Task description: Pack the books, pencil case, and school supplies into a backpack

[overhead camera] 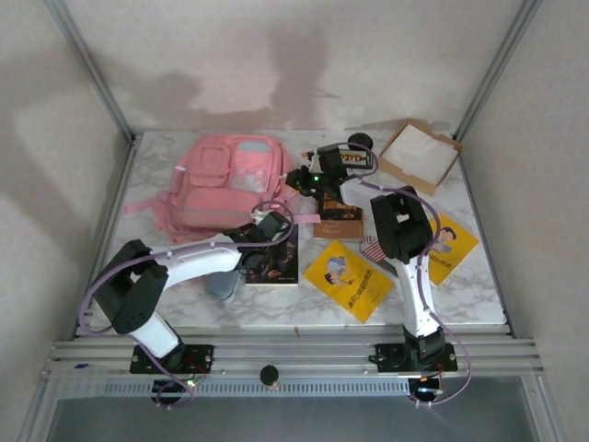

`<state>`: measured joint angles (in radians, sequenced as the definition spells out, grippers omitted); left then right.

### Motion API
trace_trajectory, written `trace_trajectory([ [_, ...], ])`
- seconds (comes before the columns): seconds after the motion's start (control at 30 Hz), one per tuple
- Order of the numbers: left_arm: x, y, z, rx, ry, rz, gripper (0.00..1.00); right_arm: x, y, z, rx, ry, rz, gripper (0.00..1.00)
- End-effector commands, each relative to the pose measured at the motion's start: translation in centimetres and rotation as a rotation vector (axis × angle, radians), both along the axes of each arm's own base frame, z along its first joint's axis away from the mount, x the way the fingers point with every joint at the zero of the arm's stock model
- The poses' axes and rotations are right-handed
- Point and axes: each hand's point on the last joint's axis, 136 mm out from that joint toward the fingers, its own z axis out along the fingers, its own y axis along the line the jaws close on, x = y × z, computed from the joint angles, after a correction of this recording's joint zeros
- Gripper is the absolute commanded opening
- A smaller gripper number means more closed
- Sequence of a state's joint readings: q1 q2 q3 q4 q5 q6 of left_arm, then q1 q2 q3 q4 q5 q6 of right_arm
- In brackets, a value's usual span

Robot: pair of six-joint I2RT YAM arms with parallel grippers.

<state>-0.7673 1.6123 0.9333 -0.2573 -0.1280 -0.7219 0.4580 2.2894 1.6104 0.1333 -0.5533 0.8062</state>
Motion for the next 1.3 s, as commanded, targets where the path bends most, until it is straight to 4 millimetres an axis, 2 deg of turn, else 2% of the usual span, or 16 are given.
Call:
trace_trajectory([
  [0.0, 0.8, 3.6, -0.9, 0.112, -0.018, 0.075, 0.33, 0.9, 0.6, 1.5, 0.025, -0.04, 0.004, 0.07],
  [0.2, 2.7, 6.6, -0.5, 0.144, -0.046, 0.118, 0.32, 0.3, 0.3, 5.6, 0.079, -0.121, -0.006, 0.0],
  [0.4, 5.6, 7.7, 2.5, 0.18, -0.132, 0.129, 0.32, -1.8, 0.0, 9.2, 0.136, -0.163, -0.052, 0.0],
  [0.53, 6.3, 6.2, 4.9, 0.089, -0.212, 0.105, 0.32, -3.5, 0.5, 10.4, 0.195, -0.14, -0.106, 0.0],
  [0.67, 5.1, 3.2, 7.2, -0.101, -0.276, 0.07, 0.34, -4.2, 1.4, 11.2, 0.194, -0.14, -0.147, 0.0],
  [0.73, 4.2, 1.9, 8.9, -0.123, -0.312, 0.072, 0.36, -4.3, 1.4, 12.2, 0.222, -0.147, -0.17, 0.0],
  [0.8, 3.8, 1.5, 9.8, -0.131, -0.335, 0.106, 0.38, -4.4, 1.4, 13.0, 0.227, -0.16, -0.189, 0.0],
  [0.9, 4.2, 1.2, 8.6, -0.152, -0.3, 0.146, 0.4, -4.6, 1.5, 14.2, 0.232, -0.179, -0.191, 0.0],
  [1.03, 5.5, 1.0, 8.1, -0.092, -0.297, 0.163, 0.45, -4.4, 1.4, 14.2, 0.22, -0.171, -0.195, 0.0],
  [1.2, 7.6, 0.6, 9.6, -0.031, -0.331, 0.172, 0.46, -4.4, 1.4, 13.9, 0.218, -0.162, -0.202, 0.0],
  [1.27, 8.2, 1.4, 9.7, 0.017, -0.333, 0.214, 0.46, -4.3, 1.4, 13.8, 0.217, -0.157, -0.203, 0.0],
])
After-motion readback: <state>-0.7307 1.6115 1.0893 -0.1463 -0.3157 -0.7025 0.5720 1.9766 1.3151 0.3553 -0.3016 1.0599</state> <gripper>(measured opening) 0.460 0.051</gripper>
